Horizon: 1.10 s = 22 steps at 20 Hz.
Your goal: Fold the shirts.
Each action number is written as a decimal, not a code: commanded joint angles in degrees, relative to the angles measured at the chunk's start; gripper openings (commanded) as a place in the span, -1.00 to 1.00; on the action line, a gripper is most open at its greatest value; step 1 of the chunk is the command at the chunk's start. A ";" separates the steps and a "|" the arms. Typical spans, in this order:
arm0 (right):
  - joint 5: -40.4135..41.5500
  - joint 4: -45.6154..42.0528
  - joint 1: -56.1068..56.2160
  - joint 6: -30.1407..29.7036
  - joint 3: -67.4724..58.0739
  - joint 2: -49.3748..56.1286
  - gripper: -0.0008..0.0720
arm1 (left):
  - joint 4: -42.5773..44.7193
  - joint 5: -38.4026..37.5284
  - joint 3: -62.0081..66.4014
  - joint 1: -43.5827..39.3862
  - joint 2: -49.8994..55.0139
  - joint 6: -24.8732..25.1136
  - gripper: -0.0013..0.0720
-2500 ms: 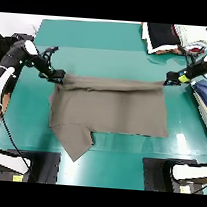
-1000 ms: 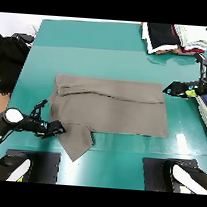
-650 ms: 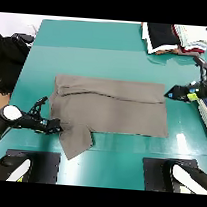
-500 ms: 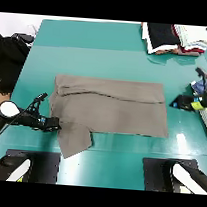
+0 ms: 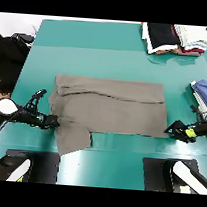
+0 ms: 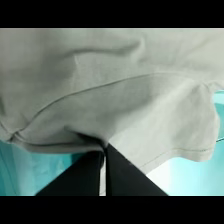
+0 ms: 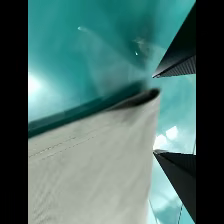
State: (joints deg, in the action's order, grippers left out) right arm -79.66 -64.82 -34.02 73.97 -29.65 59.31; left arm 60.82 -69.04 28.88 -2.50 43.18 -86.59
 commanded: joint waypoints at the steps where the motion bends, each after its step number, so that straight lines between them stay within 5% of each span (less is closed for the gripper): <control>1: 4.48 3.80 4.83 -0.55 0.92 3.80 0.11 | 0.46 0.15 0.11 0.04 -0.02 0.07 -0.89; 2: 4.74 3.58 7.15 -0.57 -0.22 4.50 -0.28 | 0.81 -0.42 0.28 0.04 -0.02 0.07 -0.89; 5: 3.89 2.58 12.79 -0.59 -4.17 4.96 -0.91 | 2.80 -2.93 2.27 0.04 -0.68 0.04 -0.90; 14: -6.40 -11.78 16.33 -0.26 -9.27 -13.00 -0.94 | 4.37 -18.34 3.89 0.04 -13.68 -2.10 -0.90; 22: -0.57 -11.26 21.64 1.77 -26.21 2.60 -0.94 | 8.57 3.17 17.18 0.04 4.81 2.58 -0.89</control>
State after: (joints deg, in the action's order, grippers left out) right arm -82.74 -75.66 -14.92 74.54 -49.71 55.42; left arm 67.64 -73.93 41.01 -2.52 40.38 -86.35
